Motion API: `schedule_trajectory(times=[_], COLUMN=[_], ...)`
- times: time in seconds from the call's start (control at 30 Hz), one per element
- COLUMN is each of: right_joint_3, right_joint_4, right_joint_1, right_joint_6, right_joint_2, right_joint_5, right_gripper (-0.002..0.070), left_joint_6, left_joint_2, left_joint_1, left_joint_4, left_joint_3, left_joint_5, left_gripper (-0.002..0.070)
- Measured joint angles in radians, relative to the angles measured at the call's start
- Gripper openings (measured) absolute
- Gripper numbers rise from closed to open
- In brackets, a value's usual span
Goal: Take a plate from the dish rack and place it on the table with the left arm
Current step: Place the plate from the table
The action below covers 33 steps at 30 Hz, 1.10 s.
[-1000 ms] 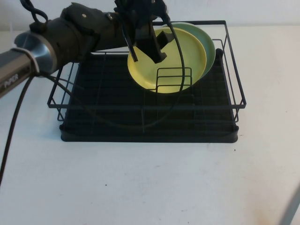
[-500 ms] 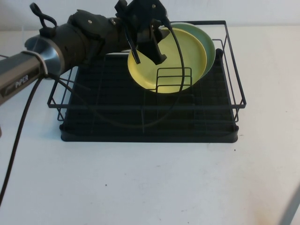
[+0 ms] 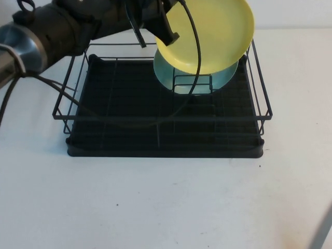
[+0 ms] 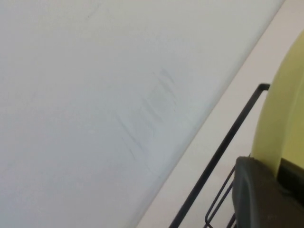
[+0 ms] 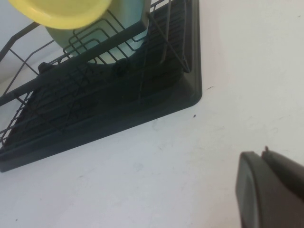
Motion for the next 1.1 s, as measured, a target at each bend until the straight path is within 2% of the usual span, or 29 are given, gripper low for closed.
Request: schedule_trajectory(times=[0.3, 0.5, 0.67, 0.87, 0.97, 1.1], right_joint_3=[0.000, 0.000, 0.000, 0.000, 0.000, 0.000], right_joint_4=[0.000, 0.000, 0.000, 0.000, 0.000, 0.000], right_joint_1=[0.000, 0.000, 0.000, 0.000, 0.000, 0.000], right_joint_6=[0.000, 0.000, 0.000, 0.000, 0.000, 0.000], right_joint_2=[0.000, 0.000, 0.000, 0.000, 0.000, 0.000], right_joint_5=[0.000, 0.000, 0.000, 0.000, 0.000, 0.000], right_gripper=[-0.0020, -0.0020, -0.0020, -0.0020, -0.0020, -0.0020], left_joint_6=[-0.008, -0.119, -0.356, -0.704, -0.784, -0.851], left_joint_2=[-0.107, -0.181, -0.229, -0.240, -0.234, -0.242], left_joint_1=[0.000, 0.007, 0.063, 0.203, 0.274, 0.304], left_joint_4=[0.000, 0.003, 0.065, 0.158, 0.179, 0.222], left_joint_3=[0.000, 0.000, 0.000, 0.000, 0.003, 0.094], left_joint_5=[0.047, 0.102, 0.328, 0.712, 0.905, 0.968], left_gripper=[0.0000, 0.0000, -0.0001, 0.0000, 0.0000, 0.0000])
